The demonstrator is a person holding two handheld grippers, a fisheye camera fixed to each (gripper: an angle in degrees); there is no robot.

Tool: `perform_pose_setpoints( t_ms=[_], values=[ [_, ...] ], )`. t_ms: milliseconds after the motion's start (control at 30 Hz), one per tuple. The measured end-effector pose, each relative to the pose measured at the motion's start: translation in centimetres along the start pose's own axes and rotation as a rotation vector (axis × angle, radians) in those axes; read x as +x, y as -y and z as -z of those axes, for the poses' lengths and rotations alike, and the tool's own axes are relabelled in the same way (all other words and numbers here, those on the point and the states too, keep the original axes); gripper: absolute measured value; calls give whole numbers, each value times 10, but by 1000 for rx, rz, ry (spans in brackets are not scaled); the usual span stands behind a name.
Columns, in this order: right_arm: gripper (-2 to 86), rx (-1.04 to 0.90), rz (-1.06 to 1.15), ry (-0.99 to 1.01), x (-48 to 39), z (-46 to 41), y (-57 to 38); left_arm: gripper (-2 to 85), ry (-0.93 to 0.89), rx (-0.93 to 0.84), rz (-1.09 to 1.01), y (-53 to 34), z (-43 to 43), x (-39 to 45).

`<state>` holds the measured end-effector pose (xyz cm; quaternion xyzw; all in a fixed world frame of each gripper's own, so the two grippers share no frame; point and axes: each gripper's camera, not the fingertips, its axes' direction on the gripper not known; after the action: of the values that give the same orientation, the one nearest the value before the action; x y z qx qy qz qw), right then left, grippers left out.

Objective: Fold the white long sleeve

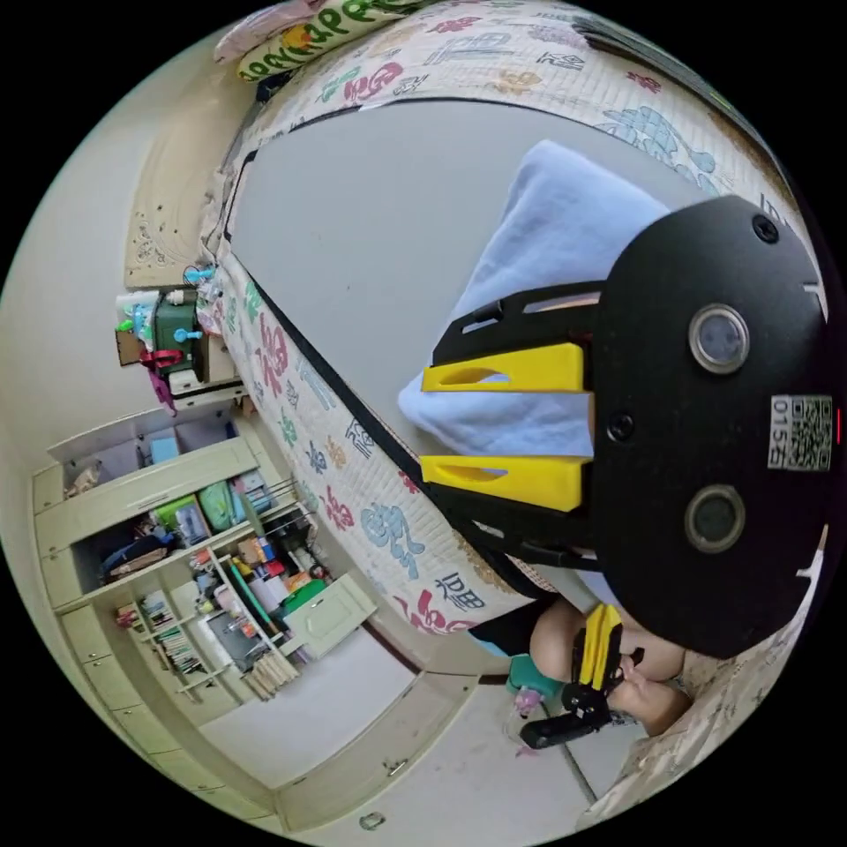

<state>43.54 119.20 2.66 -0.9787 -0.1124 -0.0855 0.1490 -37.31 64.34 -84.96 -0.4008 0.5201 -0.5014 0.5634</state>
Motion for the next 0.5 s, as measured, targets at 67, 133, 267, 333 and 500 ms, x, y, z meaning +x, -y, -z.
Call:
perform_pose_setpoints(
  t_ms=[67, 133, 267, 333, 500],
  values=[
    [125, 93, -72, 2, 5, 78, 3, 25, -39, 61, 17, 3, 13, -17],
    [131, 159, -143, -5, 15, 130, 1, 37, -23, 91, 8, 21, 23, -30],
    [158, 193, -316, -57, 40, 205, -2, 82, -74, 147, -66, 96, 27, -51],
    [178, 164, -393, -23, 46, 218, -1, 91, -86, 136, -99, 136, 13, -57],
    [202, 91, -470, 78, 22, 231, 23, 137, -110, 104, -131, 240, -48, -77]
  ],
)
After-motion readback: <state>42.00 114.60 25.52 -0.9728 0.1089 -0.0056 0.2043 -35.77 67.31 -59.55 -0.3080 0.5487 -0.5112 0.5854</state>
